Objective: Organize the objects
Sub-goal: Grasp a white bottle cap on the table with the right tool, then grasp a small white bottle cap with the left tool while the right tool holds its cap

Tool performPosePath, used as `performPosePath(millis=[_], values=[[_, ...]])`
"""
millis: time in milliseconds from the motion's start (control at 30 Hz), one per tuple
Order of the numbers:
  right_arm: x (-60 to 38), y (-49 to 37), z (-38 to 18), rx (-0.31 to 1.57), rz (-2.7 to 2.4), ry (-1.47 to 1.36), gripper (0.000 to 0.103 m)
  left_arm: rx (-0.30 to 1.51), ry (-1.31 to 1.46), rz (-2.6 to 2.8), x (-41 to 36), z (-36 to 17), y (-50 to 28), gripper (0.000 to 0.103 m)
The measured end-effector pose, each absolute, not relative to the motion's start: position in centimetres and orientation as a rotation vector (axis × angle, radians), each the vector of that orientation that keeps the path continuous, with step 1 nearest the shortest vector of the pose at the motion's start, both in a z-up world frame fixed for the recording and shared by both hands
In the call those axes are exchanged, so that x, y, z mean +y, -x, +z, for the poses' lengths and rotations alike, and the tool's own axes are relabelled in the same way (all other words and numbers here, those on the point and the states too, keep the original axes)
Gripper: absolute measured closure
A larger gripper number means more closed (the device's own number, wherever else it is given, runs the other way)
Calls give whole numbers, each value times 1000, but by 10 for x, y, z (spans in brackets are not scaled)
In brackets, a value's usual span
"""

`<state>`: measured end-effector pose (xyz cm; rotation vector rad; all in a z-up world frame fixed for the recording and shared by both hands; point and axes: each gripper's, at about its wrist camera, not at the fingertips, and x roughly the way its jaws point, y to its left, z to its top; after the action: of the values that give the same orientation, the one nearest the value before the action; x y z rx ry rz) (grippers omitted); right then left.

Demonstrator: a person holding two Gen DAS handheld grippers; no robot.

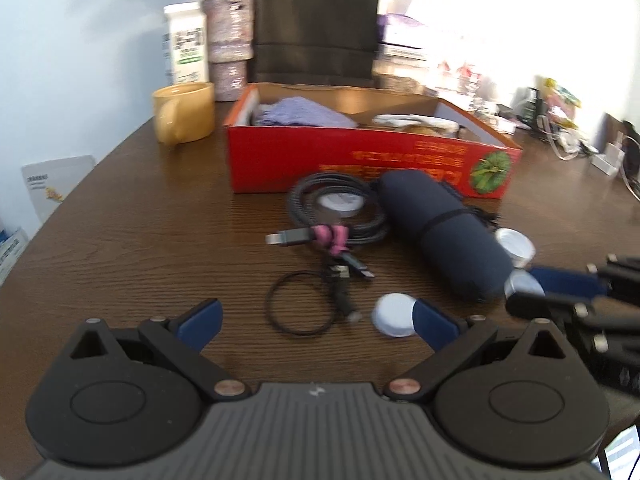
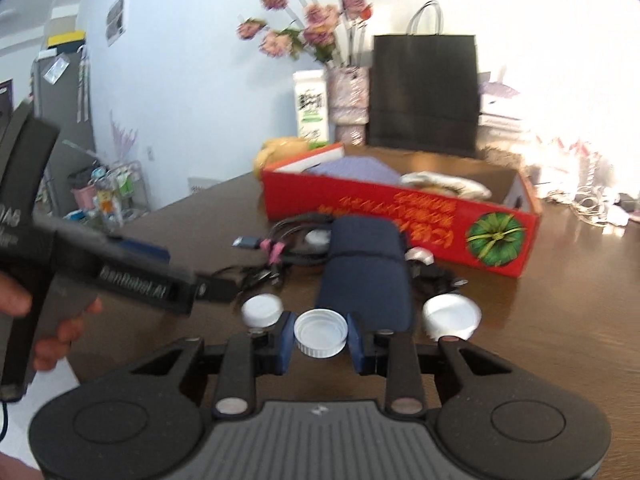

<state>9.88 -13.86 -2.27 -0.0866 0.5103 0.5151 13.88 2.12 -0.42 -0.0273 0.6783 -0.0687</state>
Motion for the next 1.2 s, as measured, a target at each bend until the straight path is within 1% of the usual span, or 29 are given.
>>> performPosePath(millis=[67, 133, 167, 233, 267, 333, 400, 433, 500, 533, 867, 900, 933, 1200], values=[[-146, -101, -22, 505, 493, 75, 76, 670, -3, -100, 11, -5, -138, 3], [-152, -103, -22, 502, 477, 65, 76, 666, -32, -127, 1, -5, -139, 10], [-155, -104, -21, 499, 471, 62, 76, 666, -39, -139, -4, -5, -140, 11], [-159, -107, -21, 494, 461, 54, 76, 666, -51, -160, -12, -5, -142, 21], [-161, -108, -20, 492, 457, 49, 76, 667, -57, -167, -15, -6, -143, 24], [-164, -109, -21, 489, 454, 44, 76, 666, -69, -182, -20, -6, -144, 35], [-166, -111, -22, 488, 453, 39, 76, 671, -79, -194, -25, -8, -145, 40], [-167, -111, -22, 487, 454, 37, 76, 674, -81, -198, -26, -9, -145, 47], [-168, -111, -22, 486, 455, 34, 76, 682, -82, -210, -27, -10, -147, 58], [-168, -111, -22, 485, 455, 32, 76, 687, -81, -212, -28, -11, -148, 62], [-169, -111, -24, 486, 461, 23, 76, 706, -86, -204, -26, -18, -152, 61], [-170, -111, -25, 486, 459, 23, 76, 705, -85, -207, -26, -18, -151, 64], [-170, -111, -25, 487, 458, 22, 76, 703, -79, -209, -25, -18, -151, 74], [-170, -114, -23, 480, 461, 23, 76, 664, -48, -227, -21, -10, -148, 74]])
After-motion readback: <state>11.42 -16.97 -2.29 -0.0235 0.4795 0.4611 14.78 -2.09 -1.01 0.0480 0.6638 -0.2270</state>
